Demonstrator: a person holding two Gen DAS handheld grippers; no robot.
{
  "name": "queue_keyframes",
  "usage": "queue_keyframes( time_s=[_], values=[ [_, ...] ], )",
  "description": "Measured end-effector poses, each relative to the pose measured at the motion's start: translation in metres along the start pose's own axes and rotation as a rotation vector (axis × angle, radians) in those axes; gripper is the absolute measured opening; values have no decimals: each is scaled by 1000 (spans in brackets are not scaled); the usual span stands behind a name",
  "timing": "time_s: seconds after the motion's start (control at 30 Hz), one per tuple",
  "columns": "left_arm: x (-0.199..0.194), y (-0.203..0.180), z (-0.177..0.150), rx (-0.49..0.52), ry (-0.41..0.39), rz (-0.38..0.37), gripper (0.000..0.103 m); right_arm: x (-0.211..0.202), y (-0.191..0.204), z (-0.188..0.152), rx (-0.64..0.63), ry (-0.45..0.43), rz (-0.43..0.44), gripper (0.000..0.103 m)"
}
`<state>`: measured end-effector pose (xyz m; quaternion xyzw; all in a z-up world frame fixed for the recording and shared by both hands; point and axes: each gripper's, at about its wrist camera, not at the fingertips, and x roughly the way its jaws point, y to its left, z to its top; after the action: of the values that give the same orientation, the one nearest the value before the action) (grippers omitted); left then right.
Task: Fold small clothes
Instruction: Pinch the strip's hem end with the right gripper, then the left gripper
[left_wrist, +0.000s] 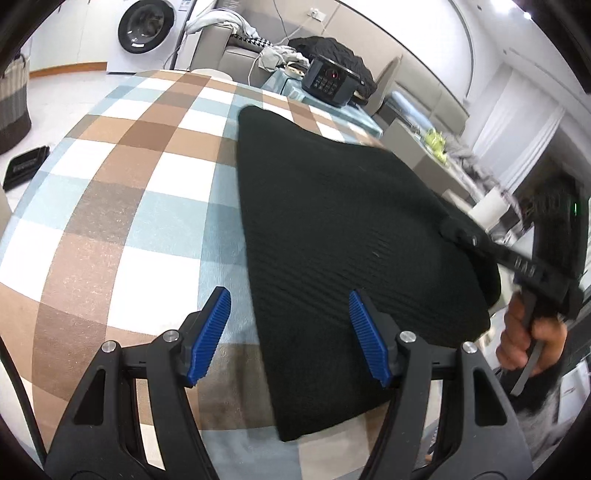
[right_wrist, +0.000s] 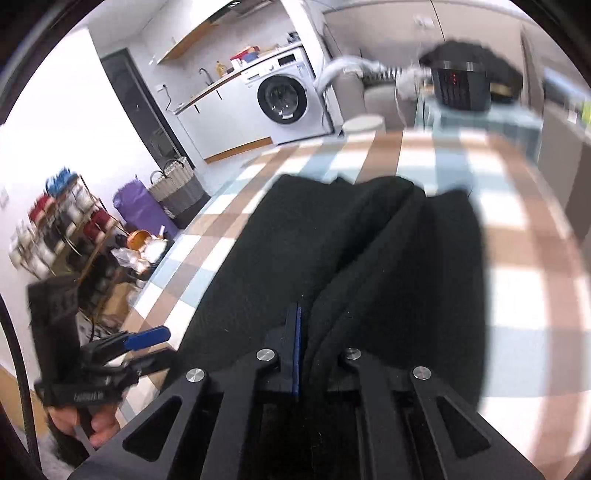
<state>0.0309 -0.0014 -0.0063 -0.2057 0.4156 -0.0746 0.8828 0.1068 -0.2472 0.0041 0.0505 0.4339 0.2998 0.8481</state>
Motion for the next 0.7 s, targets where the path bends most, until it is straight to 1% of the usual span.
queue_keyframes(
  time_s=[0.07, 0.13, 0.23, 0.3, 0.37, 0.43, 0.5, 0.57, 0.67, 0.7],
  values=[
    [2, 0, 1, 5, -6, 18, 66, -10, -3, -4, -21, 1, -99, 7],
    [8, 0, 0, 6, 8, 26, 66, 1, -20, -14, 20, 58, -177, 7],
    [17, -2, -2, 12, 30, 25, 66, 29, -44, -28, 90, 143, -174, 9],
    [24, -4, -4, 20, 43, 29, 66, 29, -51, -32, 122, 132, -150, 14],
    [32, -5, -4, 15, 57, 27, 66, 19, -52, -31, 136, 118, -137, 26],
    [41, -6, -3, 16, 69, 22, 66, 8, -54, -33, 146, 98, -154, 32],
    [52, -8, -1, 18, 86, 28, 66, -3, -58, -39, 159, 89, -165, 32],
    [58, -10, 0, 24, 92, 24, 66, -7, -66, -48, 171, 90, -207, 32],
    [63, -14, 3, 42, 94, 23, 66, -13, -83, -61, 235, 95, -268, 32],
    [64, -15, 5, 44, 93, 22, 66, -15, -85, -64, 251, 89, -271, 32]
  ],
)
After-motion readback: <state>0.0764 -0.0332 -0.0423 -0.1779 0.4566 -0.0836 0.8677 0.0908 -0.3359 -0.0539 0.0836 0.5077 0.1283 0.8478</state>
